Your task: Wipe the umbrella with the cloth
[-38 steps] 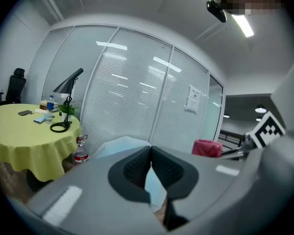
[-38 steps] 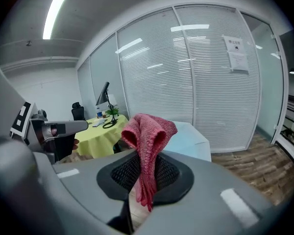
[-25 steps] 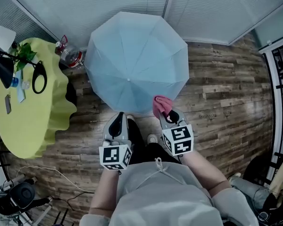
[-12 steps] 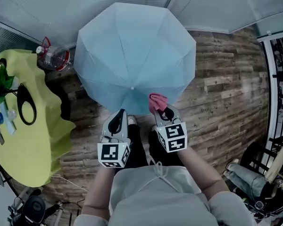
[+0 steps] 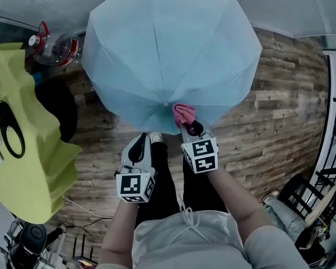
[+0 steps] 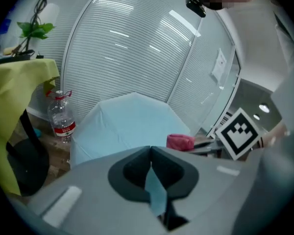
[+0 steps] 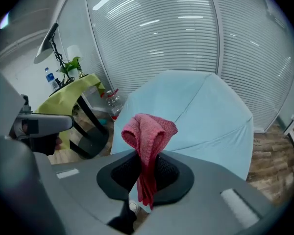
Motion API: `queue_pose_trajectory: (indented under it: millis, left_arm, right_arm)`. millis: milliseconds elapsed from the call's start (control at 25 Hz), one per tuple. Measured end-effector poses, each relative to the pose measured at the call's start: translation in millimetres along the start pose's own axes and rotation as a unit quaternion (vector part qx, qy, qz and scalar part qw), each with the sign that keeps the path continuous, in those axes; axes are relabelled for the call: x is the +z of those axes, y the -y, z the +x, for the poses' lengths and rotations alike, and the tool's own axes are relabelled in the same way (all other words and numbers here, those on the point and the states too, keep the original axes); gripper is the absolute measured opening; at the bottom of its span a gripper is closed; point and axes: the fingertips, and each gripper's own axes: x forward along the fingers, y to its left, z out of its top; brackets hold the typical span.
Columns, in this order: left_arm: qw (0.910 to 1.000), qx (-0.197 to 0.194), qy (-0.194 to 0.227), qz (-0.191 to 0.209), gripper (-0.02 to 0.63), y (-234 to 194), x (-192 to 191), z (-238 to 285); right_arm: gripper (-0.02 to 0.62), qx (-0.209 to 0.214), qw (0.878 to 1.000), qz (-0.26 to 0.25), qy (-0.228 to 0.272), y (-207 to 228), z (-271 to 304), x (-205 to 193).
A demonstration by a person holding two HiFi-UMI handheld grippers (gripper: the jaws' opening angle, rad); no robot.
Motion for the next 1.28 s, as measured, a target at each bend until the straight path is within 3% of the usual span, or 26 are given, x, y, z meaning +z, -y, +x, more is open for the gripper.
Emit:
queue_pose_trajectory:
  millis: [280,520,920,1280]
  left_arm:
    - [0.9978,0.051,0.001,-0.042,0.008,-46,-45,56]
    - [0.994,0.078,-0.019,-0.074,0.008,-52,-86,86]
    - [0.994,0.067,-0.058,-0.064,0.008,-5,-119,109]
    - [0.9955,0.048,-0.045,-0.068,0.008,42,-94,150]
  right_arm:
    - [0.054,0.04,0.999,-0.032,-0.01,-2,81,-36]
    - [0.054,0.057,0.998,-0.023,-0.032,14,119,-66]
    - [0.054,0.059,0.998,0.005,-0.024,70,118,-64]
    - [0.054,0.056,0.998,0.018,-0.016,127,106,-59]
